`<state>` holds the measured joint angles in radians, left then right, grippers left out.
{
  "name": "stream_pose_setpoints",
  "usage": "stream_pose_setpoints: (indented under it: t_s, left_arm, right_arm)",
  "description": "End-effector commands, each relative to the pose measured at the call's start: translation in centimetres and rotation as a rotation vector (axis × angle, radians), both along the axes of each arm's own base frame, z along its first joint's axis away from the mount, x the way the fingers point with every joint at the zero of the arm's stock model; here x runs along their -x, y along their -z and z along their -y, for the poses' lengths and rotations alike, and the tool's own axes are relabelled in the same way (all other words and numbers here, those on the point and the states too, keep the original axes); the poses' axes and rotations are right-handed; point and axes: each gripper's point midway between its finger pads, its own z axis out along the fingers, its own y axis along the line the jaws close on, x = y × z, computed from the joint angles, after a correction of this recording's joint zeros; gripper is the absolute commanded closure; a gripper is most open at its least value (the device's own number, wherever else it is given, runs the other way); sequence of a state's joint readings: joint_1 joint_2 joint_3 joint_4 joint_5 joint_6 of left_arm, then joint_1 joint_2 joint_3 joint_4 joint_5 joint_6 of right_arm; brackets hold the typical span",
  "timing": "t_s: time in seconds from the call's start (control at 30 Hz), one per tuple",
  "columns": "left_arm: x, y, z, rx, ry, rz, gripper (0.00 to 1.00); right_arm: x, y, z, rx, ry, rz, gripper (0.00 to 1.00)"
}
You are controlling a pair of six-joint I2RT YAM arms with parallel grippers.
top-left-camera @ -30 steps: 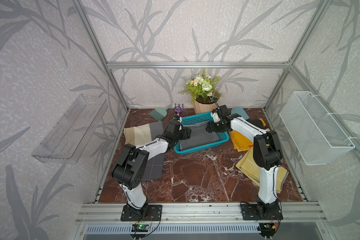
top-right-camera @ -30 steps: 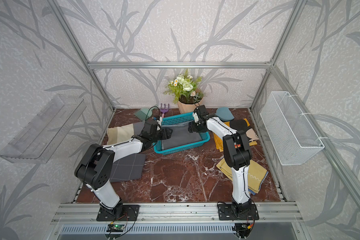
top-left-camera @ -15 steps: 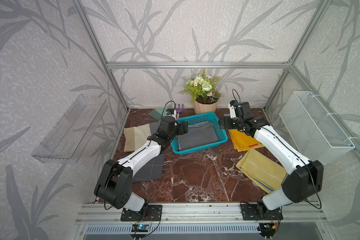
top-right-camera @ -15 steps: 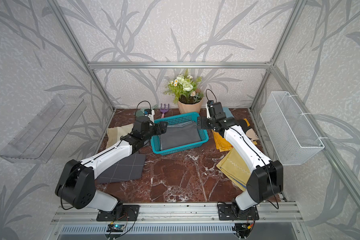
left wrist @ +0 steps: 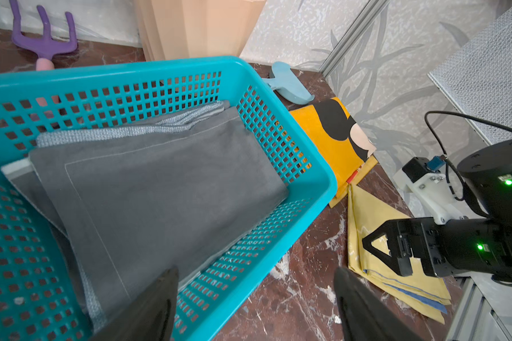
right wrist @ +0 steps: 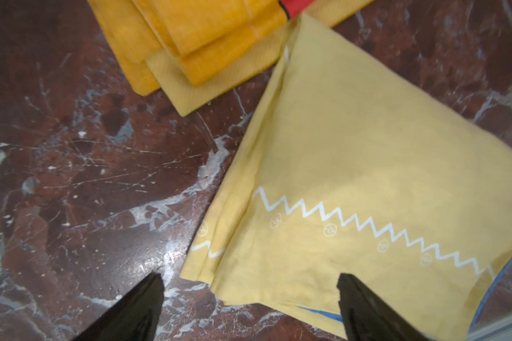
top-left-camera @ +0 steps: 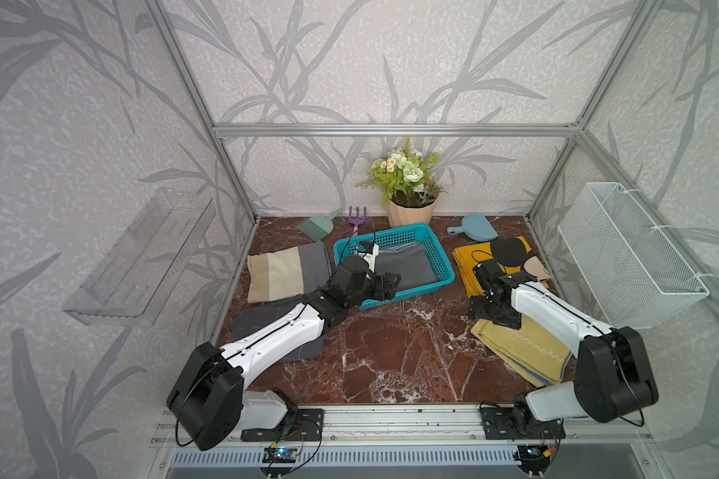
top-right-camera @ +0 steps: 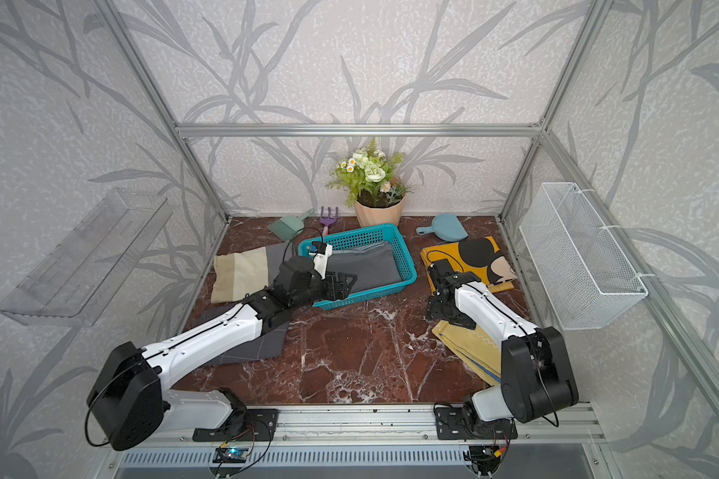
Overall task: Put the folded pillowcase in the basket
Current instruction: Move the pillowcase to the center of the board.
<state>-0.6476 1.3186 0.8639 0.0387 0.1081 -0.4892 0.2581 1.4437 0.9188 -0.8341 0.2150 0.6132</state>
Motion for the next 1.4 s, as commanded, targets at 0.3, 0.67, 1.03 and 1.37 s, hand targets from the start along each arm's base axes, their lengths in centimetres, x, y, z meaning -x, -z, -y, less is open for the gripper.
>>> stream_pose_setpoints:
  t_s: [0.3,0.67,1.03,1.37]
  left_arm:
    - [1.7,2.6,-1.2,-0.027,-0.014,-0.060,0.16]
    - [1.8,3.8,-2.1,-0.089,-0.034,-0.070,0.15]
    - [1.7,3.8,-2.4,-0.113,-0.047,-0.080,0.12]
    - [2.0,3.9,-5.3,-0.171,-0.135,-0.068,0.09]
  right_arm:
    - [-0.5,4.6,-1.9,-0.158,0.074,-0.006,0.17]
    - [1.6,6.3,-3.8,-0.278,0.072,-0.033,0.95]
    - [5.1,3.5,-13.8,-0.369,-0.219,-0.008,1.00]
    - [7.8,1.2,-26.6,-0.475,-0.611,0.031,0.93]
